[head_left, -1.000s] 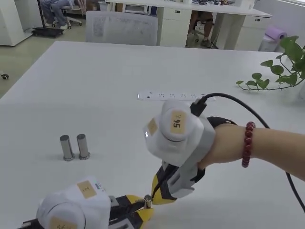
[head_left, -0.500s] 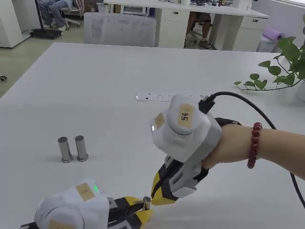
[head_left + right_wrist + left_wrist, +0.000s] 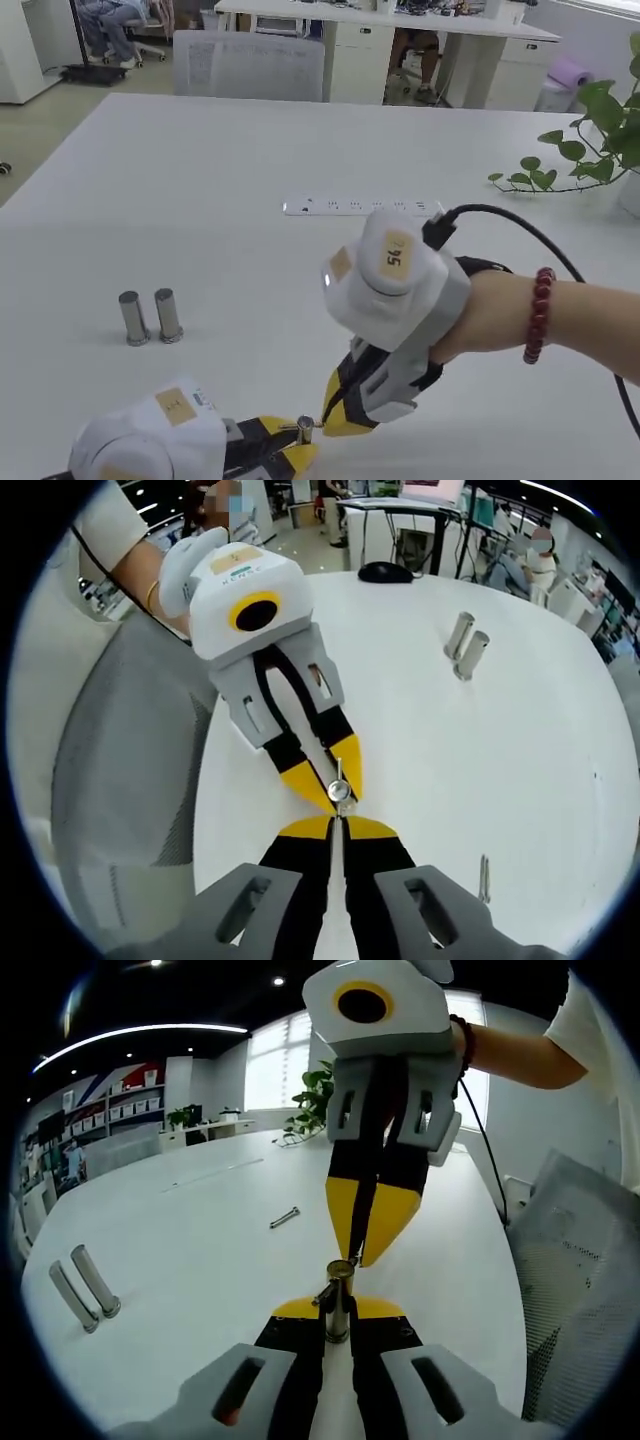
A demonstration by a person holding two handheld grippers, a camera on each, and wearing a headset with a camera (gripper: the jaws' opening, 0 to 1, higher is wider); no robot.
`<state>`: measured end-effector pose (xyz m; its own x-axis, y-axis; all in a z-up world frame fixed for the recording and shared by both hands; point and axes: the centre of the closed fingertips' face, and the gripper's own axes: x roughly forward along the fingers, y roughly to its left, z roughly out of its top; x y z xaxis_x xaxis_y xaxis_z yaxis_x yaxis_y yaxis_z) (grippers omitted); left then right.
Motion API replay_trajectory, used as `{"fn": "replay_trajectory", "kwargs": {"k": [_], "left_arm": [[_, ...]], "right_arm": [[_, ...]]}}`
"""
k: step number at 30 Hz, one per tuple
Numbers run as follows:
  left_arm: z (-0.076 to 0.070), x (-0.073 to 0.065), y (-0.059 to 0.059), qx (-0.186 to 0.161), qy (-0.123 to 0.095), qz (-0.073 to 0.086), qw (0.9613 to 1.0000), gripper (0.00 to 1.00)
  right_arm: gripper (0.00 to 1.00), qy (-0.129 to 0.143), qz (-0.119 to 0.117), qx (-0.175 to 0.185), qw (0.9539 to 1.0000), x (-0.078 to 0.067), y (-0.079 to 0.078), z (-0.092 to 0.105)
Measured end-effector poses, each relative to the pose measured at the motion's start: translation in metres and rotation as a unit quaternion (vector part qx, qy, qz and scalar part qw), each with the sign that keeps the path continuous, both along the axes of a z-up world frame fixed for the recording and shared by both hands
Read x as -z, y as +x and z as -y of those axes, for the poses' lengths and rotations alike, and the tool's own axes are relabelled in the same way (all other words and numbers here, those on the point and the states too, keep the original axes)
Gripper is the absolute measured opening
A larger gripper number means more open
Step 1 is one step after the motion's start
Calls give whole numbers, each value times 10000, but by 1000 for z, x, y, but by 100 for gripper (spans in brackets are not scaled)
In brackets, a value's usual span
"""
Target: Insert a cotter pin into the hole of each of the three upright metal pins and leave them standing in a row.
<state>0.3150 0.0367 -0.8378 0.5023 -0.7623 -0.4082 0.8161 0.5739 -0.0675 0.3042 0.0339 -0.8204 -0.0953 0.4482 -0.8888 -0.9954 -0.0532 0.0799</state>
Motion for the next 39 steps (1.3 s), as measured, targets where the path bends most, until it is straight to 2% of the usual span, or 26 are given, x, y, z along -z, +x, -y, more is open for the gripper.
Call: {"fn": "replay_trajectory", "kwargs": {"k": [7,29,39], "left_arm": [[0,0,0,-5,-14,-15,10000,7],[0,0,0,-31,-39,-36,10000,7],[0,0,0,-42,-70,-52,10000,8]], "right_arm": [[5,12,55,-57,10000,1,0,-2],[6,43,15,30,10000,3,-2,-3],[10,147,4,190,9997,1,0,-2]]}}
